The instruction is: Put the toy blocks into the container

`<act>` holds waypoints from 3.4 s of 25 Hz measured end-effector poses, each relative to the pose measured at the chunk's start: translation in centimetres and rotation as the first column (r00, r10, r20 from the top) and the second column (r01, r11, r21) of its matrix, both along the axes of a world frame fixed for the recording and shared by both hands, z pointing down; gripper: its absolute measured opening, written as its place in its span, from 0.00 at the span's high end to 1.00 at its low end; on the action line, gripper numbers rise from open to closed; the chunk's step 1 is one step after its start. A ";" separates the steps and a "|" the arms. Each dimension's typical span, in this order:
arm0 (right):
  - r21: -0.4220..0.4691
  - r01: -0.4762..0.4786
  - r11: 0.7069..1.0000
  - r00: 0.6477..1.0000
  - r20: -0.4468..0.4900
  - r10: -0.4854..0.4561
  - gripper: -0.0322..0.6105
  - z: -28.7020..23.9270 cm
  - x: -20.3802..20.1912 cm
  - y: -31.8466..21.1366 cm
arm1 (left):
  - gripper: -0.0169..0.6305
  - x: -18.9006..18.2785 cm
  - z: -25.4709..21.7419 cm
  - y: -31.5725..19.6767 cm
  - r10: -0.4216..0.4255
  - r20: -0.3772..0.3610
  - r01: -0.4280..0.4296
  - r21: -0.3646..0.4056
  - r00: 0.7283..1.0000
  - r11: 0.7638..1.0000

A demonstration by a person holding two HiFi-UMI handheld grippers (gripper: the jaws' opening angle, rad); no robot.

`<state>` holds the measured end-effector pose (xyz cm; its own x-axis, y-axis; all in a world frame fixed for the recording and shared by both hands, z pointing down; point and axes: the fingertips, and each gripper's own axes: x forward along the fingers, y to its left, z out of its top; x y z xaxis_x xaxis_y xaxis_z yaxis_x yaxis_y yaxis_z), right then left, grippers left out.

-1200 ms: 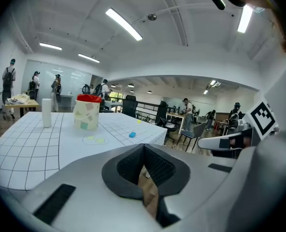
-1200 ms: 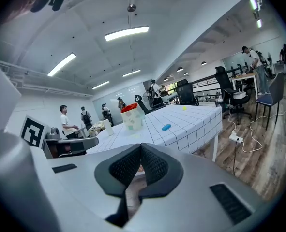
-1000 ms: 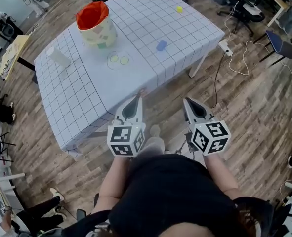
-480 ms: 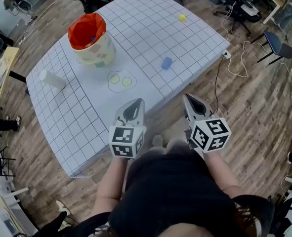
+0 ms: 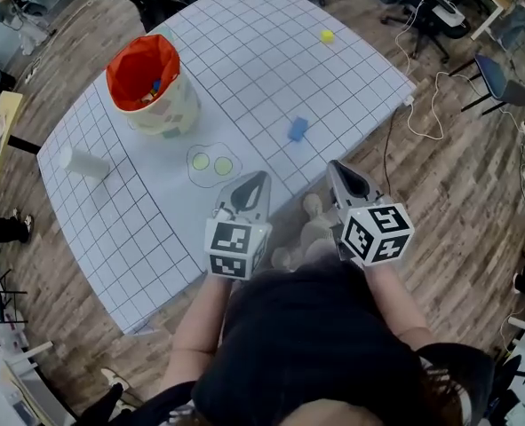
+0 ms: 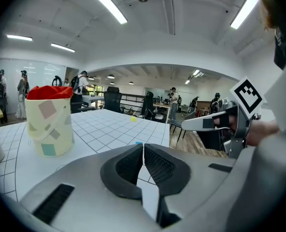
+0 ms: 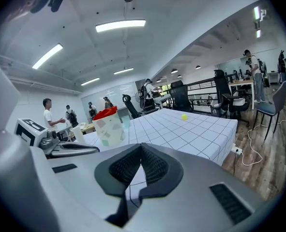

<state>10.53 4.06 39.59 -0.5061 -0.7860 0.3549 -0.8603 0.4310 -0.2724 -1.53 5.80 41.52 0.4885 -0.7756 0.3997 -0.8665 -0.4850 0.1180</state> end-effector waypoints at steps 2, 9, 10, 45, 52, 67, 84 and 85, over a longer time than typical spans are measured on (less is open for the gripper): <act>-0.002 0.009 1.000 1.000 0.005 -0.009 0.93 0.3 0.2 -1.6 | 0.94 0.3 0.3 -1.4 -0.004 0.002 0.004 0.003 1.000 1.000; -0.012 0.053 0.999 0.999 0.001 -0.053 0.93 0.6 2.6 -7.5 | 0.80 3.2 1.4 -6.8 0.010 0.012 -0.009 -0.023 1.000 1.000; -0.020 0.060 0.998 0.998 0.004 -0.060 0.93 0.8 3.0 -8.4 | 0.78 3.6 1.7 -7.4 0.016 0.024 -0.015 -0.032 1.000 0.999; -0.211 0.381 0.900 0.924 0.065 -0.376 0.93 9.0 1.8 -23.7 | 0.72 8.9 14.3 -14.8 0.068 0.246 0.026 -0.360 0.967 0.933; -0.192 0.448 0.873 0.894 0.077 -0.442 0.93 8.5 -0.1 -23.8 | 0.73 8.2 13.3 -15.0 0.023 0.251 0.066 -0.342 0.968 0.937; -0.118 0.624 0.772 0.781 0.083 -0.619 0.93 5.3 -6.3 -22.4 | 0.73 -1.4 1.8 -15.8 -0.338 0.199 0.369 -0.148 0.920 0.918; -0.061 0.708 0.704 0.707 0.062 -0.705 0.93 0.8 -16.9 -18.3 | 0.73 -16.1 -9.7 -15.5 -0.479 0.195 0.477 0.063 0.856 0.877; -0.064 0.707 0.704 0.707 0.055 -0.705 0.93 0.9 -17.4 -18.0 | 0.73 -16.9 -10.1 -15.6 -0.480 0.197 0.475 0.076 0.855 0.877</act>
